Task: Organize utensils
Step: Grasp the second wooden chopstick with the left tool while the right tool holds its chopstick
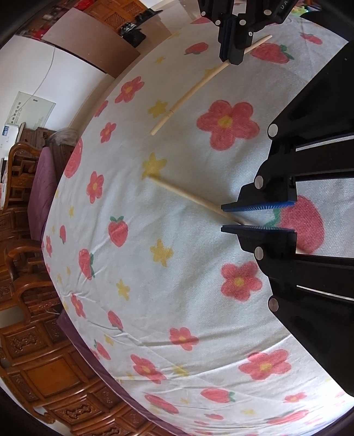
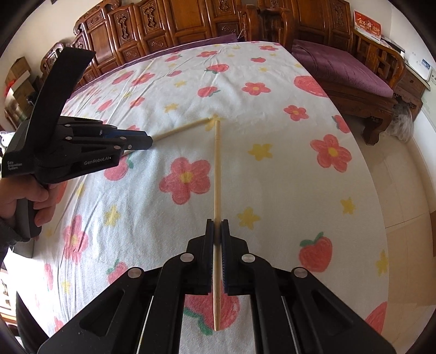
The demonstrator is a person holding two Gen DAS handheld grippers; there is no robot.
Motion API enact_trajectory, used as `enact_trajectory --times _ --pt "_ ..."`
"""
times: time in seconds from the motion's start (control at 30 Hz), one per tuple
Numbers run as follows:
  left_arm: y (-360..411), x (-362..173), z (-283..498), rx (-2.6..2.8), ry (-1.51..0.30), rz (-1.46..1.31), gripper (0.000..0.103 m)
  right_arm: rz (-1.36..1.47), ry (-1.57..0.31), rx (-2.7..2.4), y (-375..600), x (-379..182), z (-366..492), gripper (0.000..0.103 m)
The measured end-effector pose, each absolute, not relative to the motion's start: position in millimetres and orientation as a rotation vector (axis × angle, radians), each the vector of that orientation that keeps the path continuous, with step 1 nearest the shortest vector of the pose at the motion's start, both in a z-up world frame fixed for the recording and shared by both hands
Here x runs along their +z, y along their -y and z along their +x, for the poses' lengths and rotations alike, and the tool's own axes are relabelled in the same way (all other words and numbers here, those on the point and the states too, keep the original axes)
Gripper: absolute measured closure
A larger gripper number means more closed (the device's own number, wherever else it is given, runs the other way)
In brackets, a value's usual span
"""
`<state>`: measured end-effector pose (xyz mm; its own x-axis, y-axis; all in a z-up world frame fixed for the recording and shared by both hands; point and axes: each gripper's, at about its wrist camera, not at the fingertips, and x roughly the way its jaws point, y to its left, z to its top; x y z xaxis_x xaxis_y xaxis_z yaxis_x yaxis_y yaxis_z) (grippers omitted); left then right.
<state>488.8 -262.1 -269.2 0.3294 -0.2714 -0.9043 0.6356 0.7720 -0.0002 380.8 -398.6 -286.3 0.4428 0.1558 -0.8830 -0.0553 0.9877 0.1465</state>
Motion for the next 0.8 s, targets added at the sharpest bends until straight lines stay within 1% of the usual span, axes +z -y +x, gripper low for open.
enact_trajectory --times 0.4,0.5,0.67,0.8 --pt "266 -268 479 -0.616 -1.093 0.472 0.095 0.079 -1.097 0.137 391 -277 376 0.097" --pt "268 -268 476 -0.619 -1.094 0.485 0.098 0.079 -1.097 0.132 391 -274 374 0.097" --pt "254 -264 471 -0.563 -1.110 0.432 0.099 0.075 -1.092 0.131 387 -268 369 0.097" --pt "236 -250 458 -0.545 -1.099 0.386 0.099 0.068 -1.076 0.141 377 -258 364 0.097"
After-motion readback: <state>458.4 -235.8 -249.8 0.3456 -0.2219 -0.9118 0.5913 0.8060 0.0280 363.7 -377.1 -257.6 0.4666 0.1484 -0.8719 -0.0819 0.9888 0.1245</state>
